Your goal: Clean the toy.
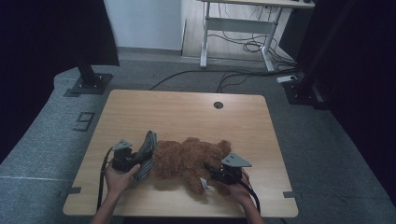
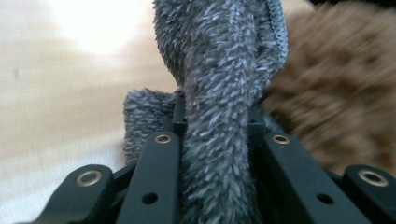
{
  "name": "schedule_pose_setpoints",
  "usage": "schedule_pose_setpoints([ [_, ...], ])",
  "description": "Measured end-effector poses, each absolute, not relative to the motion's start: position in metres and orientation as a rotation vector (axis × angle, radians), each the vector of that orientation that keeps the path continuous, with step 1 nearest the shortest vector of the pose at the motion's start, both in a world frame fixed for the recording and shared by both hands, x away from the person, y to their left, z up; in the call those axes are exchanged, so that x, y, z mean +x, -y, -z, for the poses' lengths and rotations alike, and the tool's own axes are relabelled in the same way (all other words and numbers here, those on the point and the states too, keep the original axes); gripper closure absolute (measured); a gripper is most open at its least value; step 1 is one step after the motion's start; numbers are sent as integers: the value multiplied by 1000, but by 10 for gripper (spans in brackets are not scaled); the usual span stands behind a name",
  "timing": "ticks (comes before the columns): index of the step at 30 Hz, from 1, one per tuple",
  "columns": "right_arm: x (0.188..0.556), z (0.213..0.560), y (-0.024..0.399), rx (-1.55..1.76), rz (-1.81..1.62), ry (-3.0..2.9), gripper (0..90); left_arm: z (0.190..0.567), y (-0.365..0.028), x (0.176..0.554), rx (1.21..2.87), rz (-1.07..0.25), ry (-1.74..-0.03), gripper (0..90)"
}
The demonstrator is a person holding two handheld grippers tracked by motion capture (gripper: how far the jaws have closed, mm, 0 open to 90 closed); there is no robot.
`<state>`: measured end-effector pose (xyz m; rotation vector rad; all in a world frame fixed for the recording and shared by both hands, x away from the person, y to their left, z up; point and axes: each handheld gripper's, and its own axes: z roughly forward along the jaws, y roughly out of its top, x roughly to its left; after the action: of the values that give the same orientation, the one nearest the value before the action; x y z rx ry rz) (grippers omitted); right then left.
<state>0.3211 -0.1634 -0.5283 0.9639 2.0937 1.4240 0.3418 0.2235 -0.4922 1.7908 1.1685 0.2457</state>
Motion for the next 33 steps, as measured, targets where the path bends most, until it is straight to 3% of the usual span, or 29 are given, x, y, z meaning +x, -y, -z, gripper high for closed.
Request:
schedule_pose_setpoints([
  [5, 321, 528, 163, 954, -1422, -2095, 435, 452, -204, 345, 1748, -211, -1063, 749],
  [11, 321, 528, 163, 948, -1425, -2093, 433, 423, -141, 354, 1856, -207, -923, 748],
  [21, 316, 529, 160, 900, -1387, -2067, 434, 421, -34, 368, 2063, -109, -808, 745],
  [24, 314, 529, 155, 870, -1334, -2041, 443, 424, -14, 373, 2107, -139, -807, 744],
  [33, 326, 531, 154, 847, -1291, -2002, 454, 437, -20, 391, 2072, -149, -886, 745],
])
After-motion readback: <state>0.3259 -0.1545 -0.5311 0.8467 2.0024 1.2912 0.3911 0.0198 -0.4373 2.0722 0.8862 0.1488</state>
